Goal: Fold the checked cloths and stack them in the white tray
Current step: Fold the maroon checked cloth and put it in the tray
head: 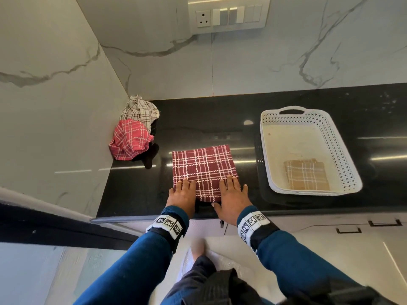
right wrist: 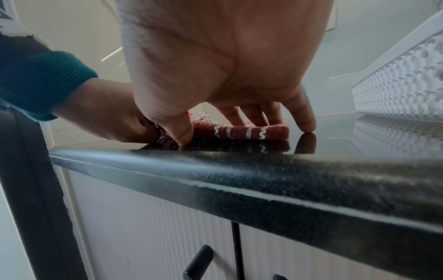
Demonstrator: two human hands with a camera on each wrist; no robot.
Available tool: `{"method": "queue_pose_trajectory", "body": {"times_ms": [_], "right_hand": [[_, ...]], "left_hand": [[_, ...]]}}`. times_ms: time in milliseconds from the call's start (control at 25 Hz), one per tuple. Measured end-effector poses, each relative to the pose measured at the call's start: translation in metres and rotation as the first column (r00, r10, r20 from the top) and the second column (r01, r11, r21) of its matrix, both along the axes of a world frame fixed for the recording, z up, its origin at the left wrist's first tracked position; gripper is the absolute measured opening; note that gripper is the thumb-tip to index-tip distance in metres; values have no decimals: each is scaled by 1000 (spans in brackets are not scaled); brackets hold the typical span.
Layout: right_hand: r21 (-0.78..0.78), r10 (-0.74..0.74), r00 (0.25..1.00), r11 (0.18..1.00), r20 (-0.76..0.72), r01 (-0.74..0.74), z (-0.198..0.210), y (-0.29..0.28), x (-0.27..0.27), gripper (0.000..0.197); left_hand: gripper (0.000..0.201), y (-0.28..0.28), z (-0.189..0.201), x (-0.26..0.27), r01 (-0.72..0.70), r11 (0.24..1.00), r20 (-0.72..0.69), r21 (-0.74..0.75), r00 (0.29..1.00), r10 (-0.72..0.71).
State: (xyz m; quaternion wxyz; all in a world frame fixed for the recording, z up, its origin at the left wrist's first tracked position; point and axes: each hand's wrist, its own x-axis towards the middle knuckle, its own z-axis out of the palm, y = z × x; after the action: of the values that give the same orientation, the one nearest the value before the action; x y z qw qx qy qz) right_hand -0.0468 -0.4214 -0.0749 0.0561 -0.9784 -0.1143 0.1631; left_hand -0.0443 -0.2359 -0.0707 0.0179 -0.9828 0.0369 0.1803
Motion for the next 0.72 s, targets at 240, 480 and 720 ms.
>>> {"method": "queue_pose_trajectory", "body": {"times_ms": [240, 480, 720], "right_hand": [[-45, 25, 999, 999, -37, -27, 2, 0, 7, 82], [-81, 133, 991, 988, -1, -133, -7, -19, -3, 77], [79, 152, 985, 986, -75, -147, 3, -36, -4, 74]], "left_hand": [[76, 6, -7, -7, 81, 989, 17, 125, 996, -84], [72, 21, -15, -25, 78, 996, 13, 47, 997, -79], [67, 25, 3, -29, 86, 989, 59, -123, 995, -79]]}}
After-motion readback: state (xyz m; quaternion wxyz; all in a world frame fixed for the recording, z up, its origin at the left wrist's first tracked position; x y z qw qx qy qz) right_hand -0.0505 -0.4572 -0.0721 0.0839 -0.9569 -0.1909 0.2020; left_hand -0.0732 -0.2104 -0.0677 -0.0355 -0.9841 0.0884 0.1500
